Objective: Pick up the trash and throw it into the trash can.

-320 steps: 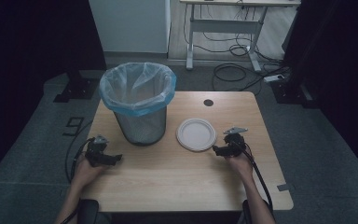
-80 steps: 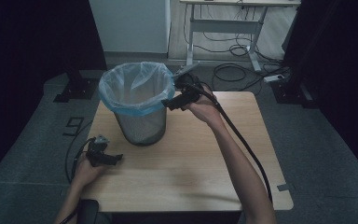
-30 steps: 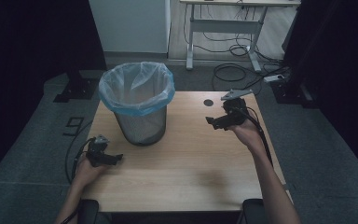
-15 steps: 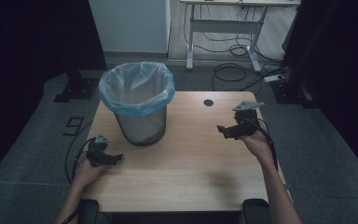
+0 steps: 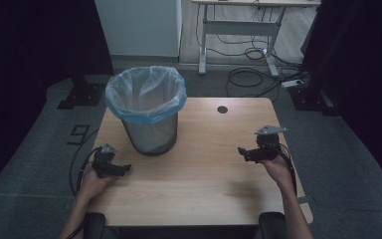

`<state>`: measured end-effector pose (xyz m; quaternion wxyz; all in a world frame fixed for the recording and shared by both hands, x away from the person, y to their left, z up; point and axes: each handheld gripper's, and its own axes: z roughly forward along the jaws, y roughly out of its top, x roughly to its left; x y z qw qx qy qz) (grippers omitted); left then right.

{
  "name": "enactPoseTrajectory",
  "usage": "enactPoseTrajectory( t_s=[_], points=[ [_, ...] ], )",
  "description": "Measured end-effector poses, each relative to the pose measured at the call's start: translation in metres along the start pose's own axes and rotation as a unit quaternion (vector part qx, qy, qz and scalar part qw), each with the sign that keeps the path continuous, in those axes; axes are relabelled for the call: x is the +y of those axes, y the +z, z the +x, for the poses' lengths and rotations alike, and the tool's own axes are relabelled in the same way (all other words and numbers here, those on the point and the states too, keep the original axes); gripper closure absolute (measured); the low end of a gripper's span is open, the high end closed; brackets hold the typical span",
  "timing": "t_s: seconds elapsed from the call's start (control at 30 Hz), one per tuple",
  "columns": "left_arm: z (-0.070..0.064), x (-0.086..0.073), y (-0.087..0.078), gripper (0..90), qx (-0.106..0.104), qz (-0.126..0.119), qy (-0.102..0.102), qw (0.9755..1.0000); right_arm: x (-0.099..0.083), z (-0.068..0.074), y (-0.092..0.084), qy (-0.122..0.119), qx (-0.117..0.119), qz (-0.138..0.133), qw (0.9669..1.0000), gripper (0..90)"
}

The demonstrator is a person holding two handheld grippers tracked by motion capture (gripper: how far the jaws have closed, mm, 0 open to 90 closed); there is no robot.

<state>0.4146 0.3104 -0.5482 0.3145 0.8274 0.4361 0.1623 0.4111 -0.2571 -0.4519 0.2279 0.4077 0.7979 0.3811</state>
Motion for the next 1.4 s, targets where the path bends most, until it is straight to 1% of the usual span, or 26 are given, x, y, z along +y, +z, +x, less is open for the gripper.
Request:
enactPoseTrajectory(
  t_s=[0.07, 0.27, 0.47, 0.53, 0.57, 0.6, 0.63, 0.7, 0.87, 0.97, 1.13, 1.17, 1.4],
  points=[
    [0.0, 0.0, 0.0, 0.0, 0.0, 0.0, 0.0, 1.0, -0.008, 0.0, 0.003, 0.002, -0.001, 0.004, 1.0, 0.0],
    [0.0, 0.0, 0.0, 0.0, 0.001, 0.0, -0.001, 1.0, -0.031, 0.003, 0.014, -0.002, -0.007, 0.015, 0.9999, 0.0],
    [0.0, 0.0, 0.0, 0.0, 0.002, 0.0, -0.001, 1.0, -0.052, 0.007, 0.024, 0.012, 0.002, 0.021, 0.9997, 0.0],
    [0.0, 0.0, 0.0, 0.0, 0.002, 0.0, -0.001, 1.0, -0.058, 0.008, 0.027, 0.013, 0.005, 0.023, 0.9996, 0.0],
    [0.0, 0.0, 0.0, 0.0, 0.002, 0.0, -0.001, 1.0, -0.06, 0.009, 0.028, 0.014, 0.005, 0.025, 0.9996, 0.0],
    [0.0, 0.0, 0.0, 0.0, 0.002, 0.0, -0.001, 1.0, -0.062, 0.01, 0.03, 0.014, 0.006, 0.037, 0.9992, 0.0],
    [0.0, 0.0, 0.0, 0.0, 0.002, 0.0, -0.001, 1.0, -0.063, 0.011, 0.031, 0.01, 0.005, 0.042, 0.9991, 0.0],
    [0.0, 0.0, 0.0, 0.0, 0.002, 0.0, -0.001, 1.0, -0.067, 0.013, 0.033, 0.008, 0.006, 0.036, 0.9993, 0.0],
    [0.0, 0.0, 0.0, 0.0, 0.002, 0.0, -0.001, 1.0, -0.076, 0.018, 0.042, 0.004, 0.015, 0.054, 0.9984, 0.0],
    [0.0, 0.0, 0.0, 0.0, 0.002, 0.0, -0.001, 1.0, -0.08, 0.021, 0.045, 0.003, 0.02, 0.051, 0.9985, 0.0],
    [0.0, 0.0, 0.0, 0.0, 0.002, 0.0, -0.001, 1.0, -0.09, 0.025, 0.053, 0.0, 0.031, 0.059, 0.9978, 0.0],
    [0.0, 0.0, 0.0, 0.0, 0.002, 0.0, -0.001, 1.0, -0.09, 0.026, 0.053, 0.006, 0.035, 0.057, 0.9978, 0.0],
    [0.0, 0.0, 0.0, 0.0, 0.001, 0.0, -0.001, 1.0, -0.091, 0.027, 0.052, 0.009, 0.032, 0.057, 0.9978, 0.0]
  ],
)
